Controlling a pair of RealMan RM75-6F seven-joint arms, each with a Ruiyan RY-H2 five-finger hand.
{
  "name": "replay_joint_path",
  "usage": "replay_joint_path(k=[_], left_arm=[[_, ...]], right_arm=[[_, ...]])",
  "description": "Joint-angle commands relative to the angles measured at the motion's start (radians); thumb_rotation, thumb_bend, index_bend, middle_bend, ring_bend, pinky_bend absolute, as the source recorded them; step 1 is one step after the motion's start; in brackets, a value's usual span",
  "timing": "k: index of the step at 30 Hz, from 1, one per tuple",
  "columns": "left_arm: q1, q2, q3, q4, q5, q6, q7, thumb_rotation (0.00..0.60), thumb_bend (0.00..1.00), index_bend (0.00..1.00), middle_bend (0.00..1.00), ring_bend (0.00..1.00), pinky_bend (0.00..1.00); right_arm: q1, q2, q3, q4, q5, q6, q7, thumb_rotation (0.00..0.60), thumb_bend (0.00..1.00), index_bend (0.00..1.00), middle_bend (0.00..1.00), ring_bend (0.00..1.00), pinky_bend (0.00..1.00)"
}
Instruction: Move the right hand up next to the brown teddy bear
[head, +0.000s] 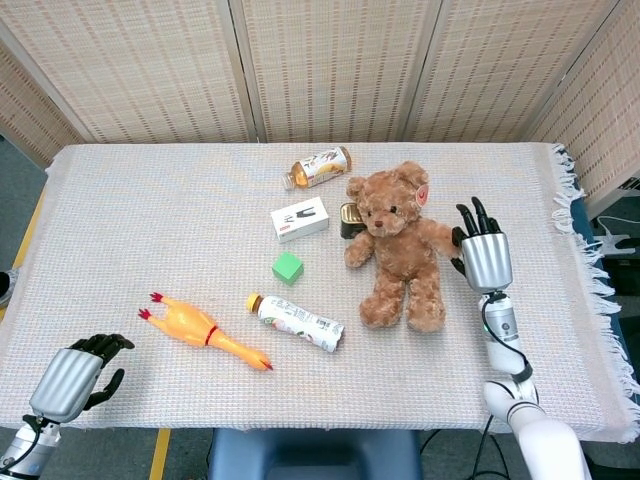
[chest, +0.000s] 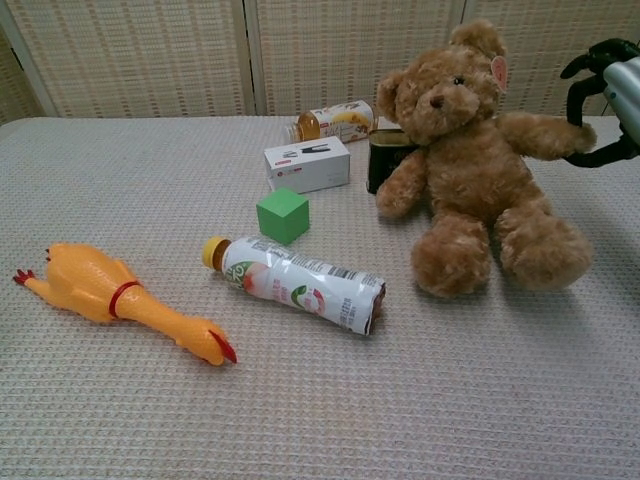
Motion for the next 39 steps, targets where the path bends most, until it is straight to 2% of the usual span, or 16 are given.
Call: replay_joint_path(k=[1, 7, 15, 22, 27, 29, 31, 33, 36, 37, 39], left_arm=[[0.001, 0.0, 0.001, 0.001, 0.002, 0.001, 0.003, 0.6, 0.45, 0.34, 0.32, 0.31, 0.47], [0.001, 0.0, 0.001, 0.001, 0.004, 0.003, 0.002, 0.6, 0.44, 0.34, 0.32, 0.31, 0.47], [0.0, 0.002, 0.002, 0.0, -0.004, -0.006, 0.001, 0.6, 0.45, 0.34, 0.32, 0.31, 0.47], [0.002, 0.003, 0.002, -0.001, -0.001, -0.001, 0.001, 0.6, 0.44, 0.34, 0.32, 0.31, 0.47], [0.001, 0.004, 0.002, -0.004, -0.004, -0.005, 0.001, 0.6, 0.44, 0.34, 0.32, 0.31, 0.47], [0.0, 0.003, 0.001, -0.001, -0.008, -0.008, 0.002, 0.6, 0.45, 0.34, 0.32, 0.31, 0.47], [0.0, 0.003, 0.0, -0.001, -0.01, -0.01, 0.001, 0.6, 0.45, 0.34, 0.32, 0.31, 0.47], [0.001, 0.002, 0.0, 0.002, -0.007, -0.005, 0.002, 0.6, 0.45, 0.34, 0.32, 0.31, 0.47], [0.004, 0.004, 0.0, 0.003, -0.013, -0.005, 0.004, 0.6, 0.45, 0.34, 0.32, 0.31, 0.47], [0.005, 0.005, -0.002, 0.0, -0.016, -0.002, 0.002, 0.6, 0.45, 0.34, 0.32, 0.31, 0.47], [0.009, 0.006, -0.005, 0.0, -0.017, 0.008, -0.001, 0.6, 0.45, 0.34, 0.32, 0.31, 0.47]], right_arm=[[0.006, -0.003, 0.003, 0.006, 0.008, 0.009, 0.015, 0.6, 0.13, 0.65, 0.2, 0.1, 0.42], [-0.006, 0.005, -0.033, 0.012, -0.007, -0.06, -0.015, 0.6, 0.13, 0.65, 0.2, 0.1, 0.44], [0.011, -0.006, -0.007, 0.006, 0.019, 0.003, 0.005, 0.6, 0.14, 0.62, 0.2, 0.1, 0.45], [-0.012, 0.002, -0.053, 0.004, -0.007, -0.062, -0.021, 0.6, 0.14, 0.62, 0.2, 0.1, 0.46], [-0.01, 0.002, -0.051, -0.002, -0.007, -0.03, -0.021, 0.6, 0.14, 0.6, 0.2, 0.1, 0.47], [-0.009, 0.011, -0.039, -0.034, -0.001, 0.018, 0.043, 0.6, 0.13, 0.56, 0.2, 0.09, 0.47], [-0.036, 0.06, -0.062, -0.11, -0.022, 0.041, 0.132, 0.6, 0.13, 0.49, 0.15, 0.06, 0.46], [-0.076, 0.124, -0.079, -0.22, -0.029, 0.041, 0.156, 0.6, 0.13, 0.36, 0.07, 0.01, 0.41], [-0.181, 0.327, -0.14, -0.575, -0.04, 0.025, 0.043, 0.6, 0.13, 0.2, 0.05, 0.0, 0.34], [-0.227, 0.439, -0.172, -0.764, -0.037, 0.018, -0.047, 0.6, 0.13, 0.18, 0.05, 0.0, 0.34], [-0.301, 0.631, -0.232, -1.071, -0.014, 0.005, -0.214, 0.6, 0.13, 0.1, 0.05, 0.0, 0.34]])
